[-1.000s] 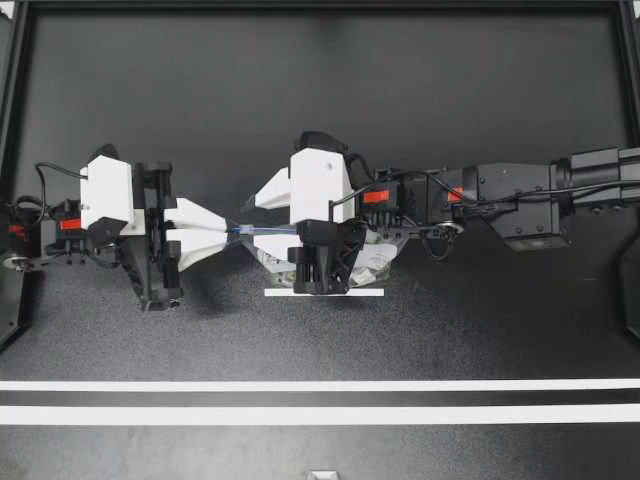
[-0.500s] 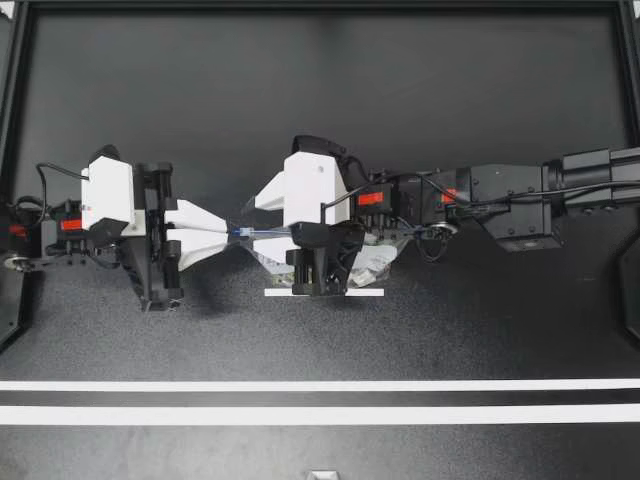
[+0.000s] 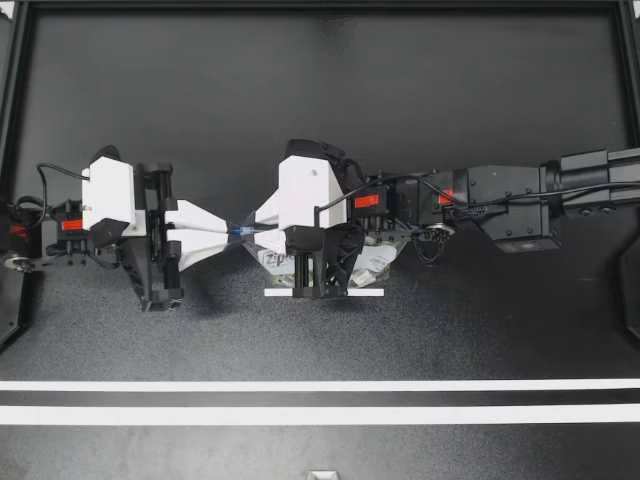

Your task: Slide open the ziploc bag.

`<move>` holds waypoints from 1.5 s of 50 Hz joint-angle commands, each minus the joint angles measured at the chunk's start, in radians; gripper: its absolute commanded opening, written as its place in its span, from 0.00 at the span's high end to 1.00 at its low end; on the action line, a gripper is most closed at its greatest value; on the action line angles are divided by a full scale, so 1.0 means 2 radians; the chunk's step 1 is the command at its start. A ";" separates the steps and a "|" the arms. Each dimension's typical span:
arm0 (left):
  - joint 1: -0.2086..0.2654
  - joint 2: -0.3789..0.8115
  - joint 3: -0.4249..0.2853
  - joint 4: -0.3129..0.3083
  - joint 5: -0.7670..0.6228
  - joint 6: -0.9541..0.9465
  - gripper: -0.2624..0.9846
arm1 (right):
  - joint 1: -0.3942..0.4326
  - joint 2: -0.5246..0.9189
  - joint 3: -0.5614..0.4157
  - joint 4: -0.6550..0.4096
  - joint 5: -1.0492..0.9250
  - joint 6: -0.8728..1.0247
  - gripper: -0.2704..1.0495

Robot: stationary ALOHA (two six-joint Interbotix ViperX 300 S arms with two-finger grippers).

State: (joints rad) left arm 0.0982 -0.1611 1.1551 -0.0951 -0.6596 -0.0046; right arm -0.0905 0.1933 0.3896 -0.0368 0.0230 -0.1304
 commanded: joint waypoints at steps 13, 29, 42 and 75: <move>0.001 -0.003 -0.006 -0.001 -0.004 0.000 0.90 | 0.001 -0.040 -0.032 -0.008 0.115 -0.015 0.87; 0.001 -0.003 -0.003 -0.003 -0.004 0.000 0.90 | 0.001 -0.069 -0.032 -0.021 0.209 -0.025 0.87; 0.001 -0.003 0.002 -0.003 -0.004 0.000 0.90 | 0.001 -0.084 -0.019 -0.033 0.281 -0.024 0.87; 0.001 -0.008 0.005 -0.004 -0.003 0.001 0.90 | -0.008 -0.202 0.108 -0.034 0.284 -0.018 0.87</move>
State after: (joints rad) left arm 0.0966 -0.1611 1.1704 -0.1028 -0.6627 -0.0061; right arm -0.0982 -0.1672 0.5998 -0.1028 0.5983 -0.1687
